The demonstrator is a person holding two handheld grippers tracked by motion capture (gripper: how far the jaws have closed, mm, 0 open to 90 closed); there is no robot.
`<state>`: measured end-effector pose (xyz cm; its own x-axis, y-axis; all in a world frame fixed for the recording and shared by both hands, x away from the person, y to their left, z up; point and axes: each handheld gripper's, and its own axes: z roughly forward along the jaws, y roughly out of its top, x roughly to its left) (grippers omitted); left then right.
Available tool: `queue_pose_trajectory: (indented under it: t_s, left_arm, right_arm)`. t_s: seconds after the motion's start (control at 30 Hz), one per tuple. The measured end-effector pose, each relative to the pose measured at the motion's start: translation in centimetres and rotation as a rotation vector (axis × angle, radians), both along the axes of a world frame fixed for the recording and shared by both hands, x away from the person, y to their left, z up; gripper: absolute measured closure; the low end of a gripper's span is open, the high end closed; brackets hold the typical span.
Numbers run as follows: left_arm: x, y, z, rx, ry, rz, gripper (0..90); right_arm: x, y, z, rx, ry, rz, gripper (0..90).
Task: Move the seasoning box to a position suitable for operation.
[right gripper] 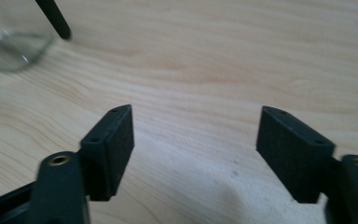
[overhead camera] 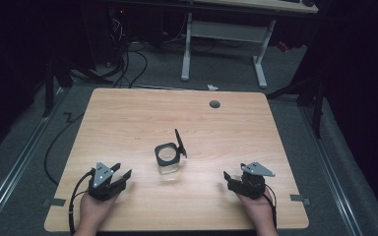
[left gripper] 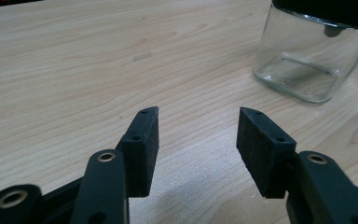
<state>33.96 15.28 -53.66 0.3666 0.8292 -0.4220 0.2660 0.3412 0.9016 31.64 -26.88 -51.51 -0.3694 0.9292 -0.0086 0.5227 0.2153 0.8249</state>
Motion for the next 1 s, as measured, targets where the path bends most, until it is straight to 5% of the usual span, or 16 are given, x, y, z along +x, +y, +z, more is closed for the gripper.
queue_pose_trajectory:
  t_s: [0.13,0.43,0.83,1.0]
  left_arm:
    - [0.0,0.2,0.1,-0.009,-0.004,0.009,50.7]
    - [-0.2,0.1,0.5,0.019,-0.006,0.007,54.4]
    - [-0.5,-0.6,0.6,0.019,0.008,-0.011,60.1]
    - [-0.7,-1.1,0.7,0.021,0.017,-0.027,69.7]
  right_arm:
    - [-0.8,0.1,0.2,0.032,-0.04,0.008,41.2]
    - [-1.0,0.0,-0.2,0.053,-0.039,0.031,41.7]
    - [-1.2,-0.3,-0.4,0.091,-0.066,0.026,60.8]
    - [-1.5,-0.3,-0.5,0.086,-0.095,0.033,72.2]
